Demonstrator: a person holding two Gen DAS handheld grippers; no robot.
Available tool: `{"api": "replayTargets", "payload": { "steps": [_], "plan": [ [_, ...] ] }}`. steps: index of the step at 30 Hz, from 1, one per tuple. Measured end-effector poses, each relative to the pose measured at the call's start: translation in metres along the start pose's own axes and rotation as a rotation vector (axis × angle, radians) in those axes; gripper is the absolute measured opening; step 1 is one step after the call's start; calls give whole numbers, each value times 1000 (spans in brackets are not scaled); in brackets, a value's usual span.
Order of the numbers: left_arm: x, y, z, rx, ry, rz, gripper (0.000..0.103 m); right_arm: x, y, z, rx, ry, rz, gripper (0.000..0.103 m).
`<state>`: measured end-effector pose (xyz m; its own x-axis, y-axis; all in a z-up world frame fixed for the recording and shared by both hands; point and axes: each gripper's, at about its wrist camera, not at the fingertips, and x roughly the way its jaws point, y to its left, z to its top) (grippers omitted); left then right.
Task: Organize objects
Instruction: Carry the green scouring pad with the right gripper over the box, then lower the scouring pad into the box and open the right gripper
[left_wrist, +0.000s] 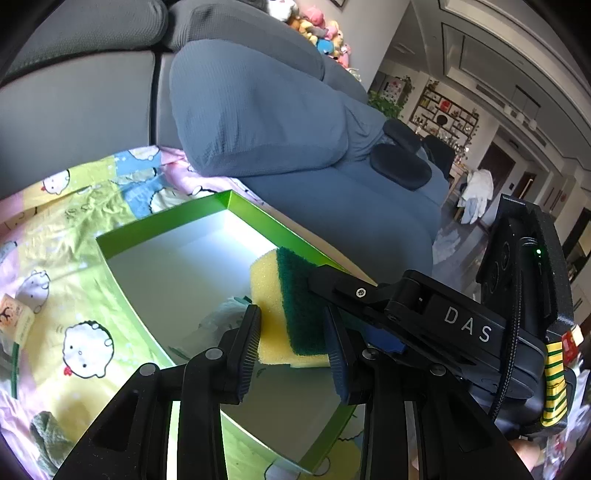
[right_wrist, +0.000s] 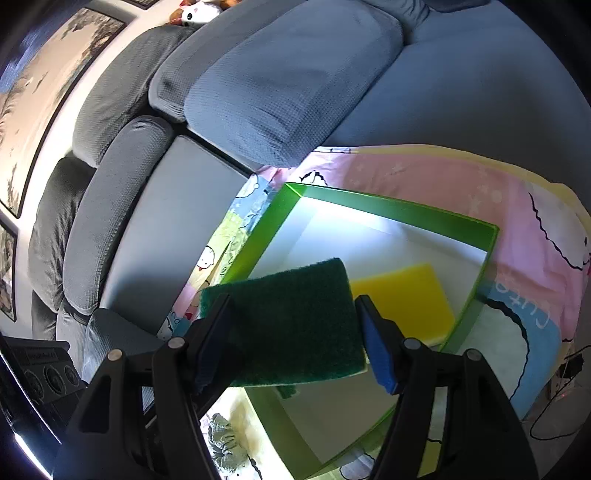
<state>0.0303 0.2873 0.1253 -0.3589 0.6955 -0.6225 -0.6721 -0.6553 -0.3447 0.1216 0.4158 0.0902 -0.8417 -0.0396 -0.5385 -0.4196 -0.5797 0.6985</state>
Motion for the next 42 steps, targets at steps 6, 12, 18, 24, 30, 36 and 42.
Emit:
{"api": "replayTargets", "payload": {
  "steps": [6, 12, 18, 24, 30, 36, 42],
  "plan": [
    [8, 4, -1, -22, 21, -6, 35, 3, -5, 1, 14, 7, -26, 66],
    [13, 7, -3, -40, 35, -7, 35, 7, -11, 2, 33, 23, -43, 66],
    [17, 7, -4, -46, 47, -1, 35, 8, -11, 3, 20, 23, -69, 66],
    [19, 10, -6, -59, 57, 1, 35, 9, -9, 2, 6, 25, -93, 66],
    [22, 12, -7, -61, 71, 22, 35, 11, -8, 1, -14, 24, -141, 64],
    [16, 14, -8, -57, 65, 69, 35, 14, -4, 0, -50, 24, -203, 63],
    [-1, 14, -12, -39, 49, 135, 35, 12, -1, -2, -72, 21, -210, 66]
  ]
}}
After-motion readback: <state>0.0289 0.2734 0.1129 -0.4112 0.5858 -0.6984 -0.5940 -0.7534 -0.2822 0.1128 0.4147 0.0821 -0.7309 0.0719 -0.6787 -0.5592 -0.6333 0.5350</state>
